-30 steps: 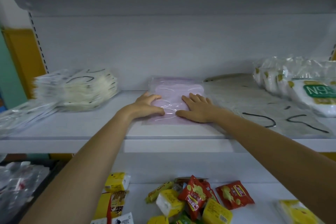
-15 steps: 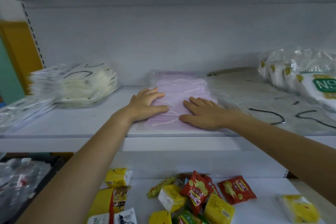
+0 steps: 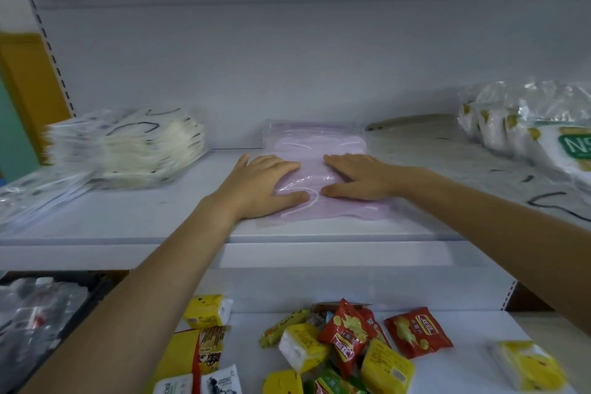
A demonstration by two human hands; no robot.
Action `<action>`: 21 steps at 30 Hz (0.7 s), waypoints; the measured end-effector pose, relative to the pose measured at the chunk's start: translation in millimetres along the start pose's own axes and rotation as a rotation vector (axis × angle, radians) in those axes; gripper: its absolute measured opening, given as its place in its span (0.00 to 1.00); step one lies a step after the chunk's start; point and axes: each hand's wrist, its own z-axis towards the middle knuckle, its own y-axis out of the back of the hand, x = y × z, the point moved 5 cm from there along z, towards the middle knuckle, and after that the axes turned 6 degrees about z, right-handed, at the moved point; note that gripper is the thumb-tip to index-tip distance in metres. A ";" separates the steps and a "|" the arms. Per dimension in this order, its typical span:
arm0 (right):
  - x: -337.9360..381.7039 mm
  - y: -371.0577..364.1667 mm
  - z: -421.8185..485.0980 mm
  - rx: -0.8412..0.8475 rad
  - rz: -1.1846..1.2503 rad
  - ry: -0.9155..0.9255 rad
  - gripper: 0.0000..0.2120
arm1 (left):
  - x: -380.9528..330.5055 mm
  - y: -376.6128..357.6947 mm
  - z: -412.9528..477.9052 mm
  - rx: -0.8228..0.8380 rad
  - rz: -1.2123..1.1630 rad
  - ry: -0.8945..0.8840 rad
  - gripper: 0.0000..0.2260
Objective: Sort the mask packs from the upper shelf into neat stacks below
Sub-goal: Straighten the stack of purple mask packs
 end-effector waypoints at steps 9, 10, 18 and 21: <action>-23.5 27.2 13.3 -0.001 0.181 0.020 0.28 | -7.8 1.9 3.6 0.092 -0.119 -0.049 0.33; -26.1 27.3 14.0 0.008 0.201 0.030 0.26 | -12.0 -1.5 1.3 0.119 -0.102 -0.066 0.33; -35.9 29.0 13.3 0.048 0.197 0.080 0.17 | -31.0 4.5 -7.9 0.128 -0.223 -0.187 0.32; -39.0 23.3 15.5 0.121 0.235 0.061 0.16 | -38.1 6.8 -8.2 0.106 -0.242 -0.171 0.32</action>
